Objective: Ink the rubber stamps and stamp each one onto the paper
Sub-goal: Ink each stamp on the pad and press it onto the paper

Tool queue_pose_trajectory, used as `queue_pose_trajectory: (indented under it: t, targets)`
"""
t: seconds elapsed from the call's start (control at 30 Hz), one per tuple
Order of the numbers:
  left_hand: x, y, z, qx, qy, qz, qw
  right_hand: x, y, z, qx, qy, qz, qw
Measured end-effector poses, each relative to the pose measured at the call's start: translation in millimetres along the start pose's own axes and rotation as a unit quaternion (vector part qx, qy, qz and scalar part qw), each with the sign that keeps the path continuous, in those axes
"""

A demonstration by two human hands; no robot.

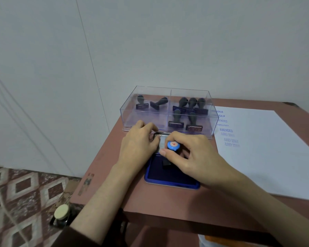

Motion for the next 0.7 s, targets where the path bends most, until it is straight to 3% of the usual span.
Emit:
queue_pose_trajectory:
  t: [0.7]
  targets:
    - [0.9,-0.3,-1.6,0.001,-0.002,0.003,1.0,-1.1,-1.4,7.5,0.062,0.007,-0.062,0.996]
Point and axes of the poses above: each hand's wrist, its own y-axis towards the middle knuckle, its own x-axis out of the back of the hand, z = x × y, the point moved 10 cm from there along y, towards the middle knuckle, and after that the axes turned 8 degrees about -y, right-handed, at the moved point
